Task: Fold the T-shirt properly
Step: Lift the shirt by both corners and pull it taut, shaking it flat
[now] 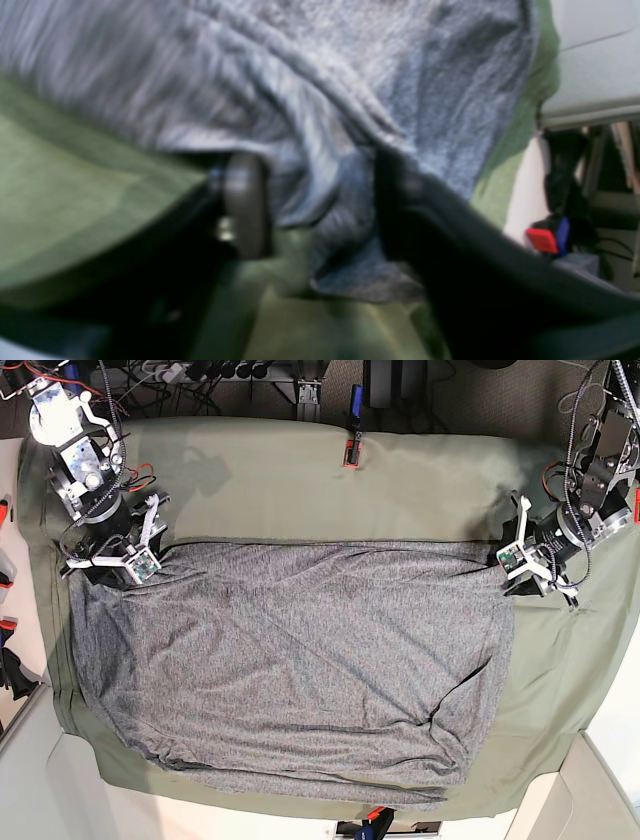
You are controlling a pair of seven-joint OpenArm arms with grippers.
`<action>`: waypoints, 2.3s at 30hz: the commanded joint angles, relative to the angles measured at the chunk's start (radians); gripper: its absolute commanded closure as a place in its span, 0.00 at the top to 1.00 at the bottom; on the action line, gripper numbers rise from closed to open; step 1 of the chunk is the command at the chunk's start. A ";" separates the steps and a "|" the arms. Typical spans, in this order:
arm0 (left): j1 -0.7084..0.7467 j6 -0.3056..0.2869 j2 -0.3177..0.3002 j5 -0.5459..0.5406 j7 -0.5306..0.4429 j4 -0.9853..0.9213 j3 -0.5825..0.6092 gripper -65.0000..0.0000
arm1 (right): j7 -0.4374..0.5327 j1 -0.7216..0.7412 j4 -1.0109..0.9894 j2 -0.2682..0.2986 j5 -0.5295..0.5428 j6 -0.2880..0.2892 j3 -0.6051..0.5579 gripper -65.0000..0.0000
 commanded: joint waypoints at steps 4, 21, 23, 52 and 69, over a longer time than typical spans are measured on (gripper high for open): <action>0.019 -0.034 -0.073 -0.042 0.000 0.056 -0.011 0.47 | -0.008 0.019 0.053 0.035 -0.015 -0.063 0.009 0.57; 0.217 -0.044 -0.143 -0.073 0.050 0.296 -0.011 0.47 | -0.146 -0.014 0.176 0.153 0.036 0.006 0.009 0.57; 0.217 -0.043 -0.132 -0.072 0.013 0.277 -0.011 0.47 | -0.144 -0.011 0.157 0.153 0.050 0.006 0.009 0.57; -0.060 -0.023 -0.047 0.058 -0.096 -0.088 0.187 0.55 | -0.099 0.056 -0.015 0.080 0.090 0.023 0.009 0.57; 0.143 0.205 -0.206 0.051 0.154 0.145 0.185 0.02 | -0.173 -0.014 0.066 0.090 0.003 -0.030 0.009 0.00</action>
